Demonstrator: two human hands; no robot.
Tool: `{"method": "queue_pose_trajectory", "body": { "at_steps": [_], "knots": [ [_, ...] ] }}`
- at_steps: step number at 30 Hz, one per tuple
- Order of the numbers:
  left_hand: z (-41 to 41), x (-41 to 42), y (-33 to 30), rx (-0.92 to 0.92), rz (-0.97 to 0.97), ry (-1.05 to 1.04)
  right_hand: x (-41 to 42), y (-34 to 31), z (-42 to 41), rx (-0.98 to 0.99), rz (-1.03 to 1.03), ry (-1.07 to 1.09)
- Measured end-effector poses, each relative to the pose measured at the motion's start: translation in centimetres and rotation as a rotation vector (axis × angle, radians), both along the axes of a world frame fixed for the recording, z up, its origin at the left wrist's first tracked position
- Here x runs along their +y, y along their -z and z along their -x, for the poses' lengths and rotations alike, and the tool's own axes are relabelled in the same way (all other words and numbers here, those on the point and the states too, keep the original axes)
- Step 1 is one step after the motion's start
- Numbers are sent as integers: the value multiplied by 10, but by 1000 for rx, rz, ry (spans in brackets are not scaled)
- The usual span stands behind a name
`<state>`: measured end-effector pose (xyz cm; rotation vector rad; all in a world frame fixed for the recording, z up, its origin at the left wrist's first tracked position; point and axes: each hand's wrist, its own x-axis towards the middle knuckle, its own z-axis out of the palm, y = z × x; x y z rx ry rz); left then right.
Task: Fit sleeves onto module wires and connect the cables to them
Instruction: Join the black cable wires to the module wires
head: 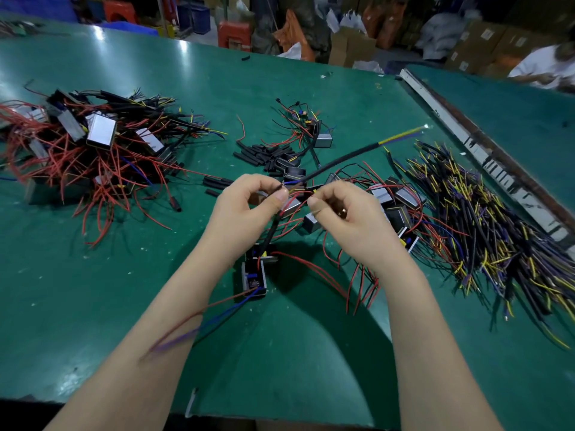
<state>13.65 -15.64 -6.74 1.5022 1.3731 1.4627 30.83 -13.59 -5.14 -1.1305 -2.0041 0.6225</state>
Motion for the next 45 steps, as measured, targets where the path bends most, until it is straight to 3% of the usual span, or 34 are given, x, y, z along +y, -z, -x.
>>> {"method": "queue_pose_trajectory", "body": {
  "at_steps": [5,9,17,23,27,31,38,45],
  "knots": [
    [-5,-4,-5,-119,83,150,-1,-1,9,70,36,19],
    [-5,-5,-7,-163,92,149,-4,-1,11,124,46,13],
    [-8,-4,-1,205,-59,8,-2,-1,6,-92,-11,-19],
    [-9,-2,1,255,-94,-65,1,2,4,-178,-24,20],
    [-12,-3,3,322,-72,-60,3,6,6,-157,-48,154],
    [-11,-2,4,345,-68,-84,-1,9,15,-62,9,252],
    [-7,0,5,300,-21,-96,-7,6,30,446,319,103],
    [-7,1,3,163,98,-28,-7,8,29,488,237,27]
  ]
}}
